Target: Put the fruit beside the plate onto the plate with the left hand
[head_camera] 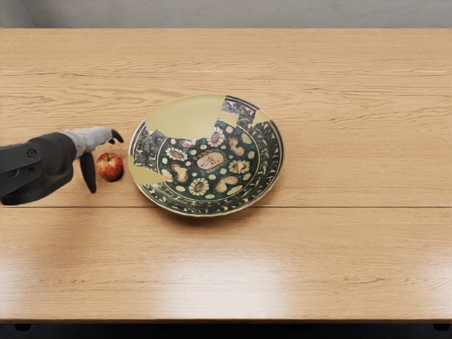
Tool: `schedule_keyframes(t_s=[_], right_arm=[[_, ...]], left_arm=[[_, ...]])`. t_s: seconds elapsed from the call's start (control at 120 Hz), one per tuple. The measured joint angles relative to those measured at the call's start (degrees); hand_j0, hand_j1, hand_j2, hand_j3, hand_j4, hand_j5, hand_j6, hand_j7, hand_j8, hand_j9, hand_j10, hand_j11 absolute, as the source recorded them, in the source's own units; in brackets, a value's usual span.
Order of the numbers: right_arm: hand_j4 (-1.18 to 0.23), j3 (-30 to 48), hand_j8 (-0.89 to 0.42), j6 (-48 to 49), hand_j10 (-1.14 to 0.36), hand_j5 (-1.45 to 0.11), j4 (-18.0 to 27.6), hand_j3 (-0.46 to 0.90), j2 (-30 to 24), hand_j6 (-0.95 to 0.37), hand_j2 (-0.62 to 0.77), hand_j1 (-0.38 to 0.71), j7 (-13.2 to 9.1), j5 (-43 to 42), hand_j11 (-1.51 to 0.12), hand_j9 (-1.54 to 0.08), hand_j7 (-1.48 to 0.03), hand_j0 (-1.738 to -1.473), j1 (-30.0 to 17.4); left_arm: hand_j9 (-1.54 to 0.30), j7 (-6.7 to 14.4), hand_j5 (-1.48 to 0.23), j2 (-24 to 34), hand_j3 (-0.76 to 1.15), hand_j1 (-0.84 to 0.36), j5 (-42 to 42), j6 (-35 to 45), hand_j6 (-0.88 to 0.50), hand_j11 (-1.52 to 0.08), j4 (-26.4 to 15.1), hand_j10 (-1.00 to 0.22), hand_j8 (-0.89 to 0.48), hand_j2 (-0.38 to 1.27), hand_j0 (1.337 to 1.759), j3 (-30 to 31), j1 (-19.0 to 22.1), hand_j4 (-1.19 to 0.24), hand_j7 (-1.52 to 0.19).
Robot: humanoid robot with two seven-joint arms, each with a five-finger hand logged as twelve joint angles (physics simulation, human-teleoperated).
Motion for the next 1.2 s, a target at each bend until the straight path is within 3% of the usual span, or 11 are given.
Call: schedule_keyframes(t_s=[0.833, 1.2], right_arm=[[-0.01, 0.00, -0.01, 0.00, -0.01, -0.02, 0.01, 0.00, 0.00, -0.01, 0.00, -0.33, 0.00, 0.00, -0.02, -0.02, -0.02, -1.658, 0.00], [-0.01, 0.00, -0.01, 0.00, -0.01, -0.02, -0.03, 0.00, 0.00, -0.01, 0.00, -0.33, 0.00, 0.00, -0.02, -0.02, -0.02, -1.658, 0.00]], left_arm=[[-0.35, 0.00, -0.35, -1.33, 0.00, 0.03, 3.48, 1.88, -0.28, -0.35, 0.65, -0.27, -0.28, 0.06, 1.658, 2.50, 0.89, -0.27, -0.35], [-0.55, 0.00, -0.55, -1.62, 0.00, -0.15, 3.90, 1.92, -0.43, -0.55, 0.84, -0.42, -0.43, 0.09, 1.658, 2.81, 0.81, -0.42, -0.55]])
